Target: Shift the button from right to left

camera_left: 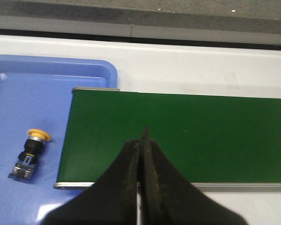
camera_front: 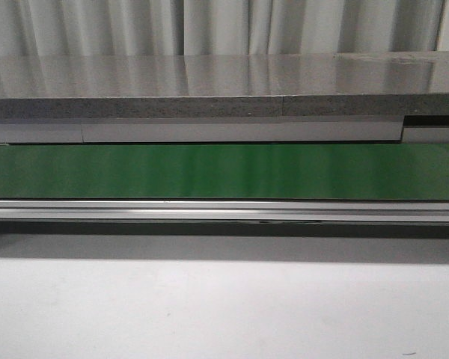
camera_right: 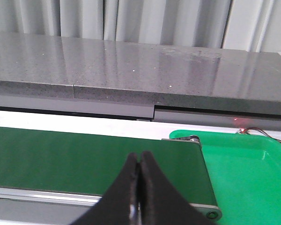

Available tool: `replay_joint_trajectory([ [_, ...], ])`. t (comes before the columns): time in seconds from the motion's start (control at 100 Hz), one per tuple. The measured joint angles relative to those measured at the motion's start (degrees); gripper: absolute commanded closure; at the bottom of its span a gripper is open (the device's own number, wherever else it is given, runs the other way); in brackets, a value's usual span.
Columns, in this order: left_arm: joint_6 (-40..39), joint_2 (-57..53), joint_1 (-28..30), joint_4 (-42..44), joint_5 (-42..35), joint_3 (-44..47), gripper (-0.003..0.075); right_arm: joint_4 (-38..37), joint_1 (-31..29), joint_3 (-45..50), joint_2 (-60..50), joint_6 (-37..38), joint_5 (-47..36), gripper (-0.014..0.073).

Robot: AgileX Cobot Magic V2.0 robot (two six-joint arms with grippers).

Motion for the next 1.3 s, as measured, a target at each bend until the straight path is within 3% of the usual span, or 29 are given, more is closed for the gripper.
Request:
replay_joint_trajectory([
  [0.24,0.0,-10.3,-4.0,-0.1,-3.5,7.0,0.0741,0.0,0.0,0.0,0.0,0.0,0.0,0.0661],
  [0.9,0.5,-31.6,-4.4,-0.5,-5.1,24.6,0.0741,0.0,0.0,0.0,0.0,0.0,0.0,0.0661],
  [1.299,1.0,-38.1,-10.6,-0.5,-19.2,35.6,0.0741,0.0,0.0,0.0,0.0,0.0,0.0,0.0661],
])
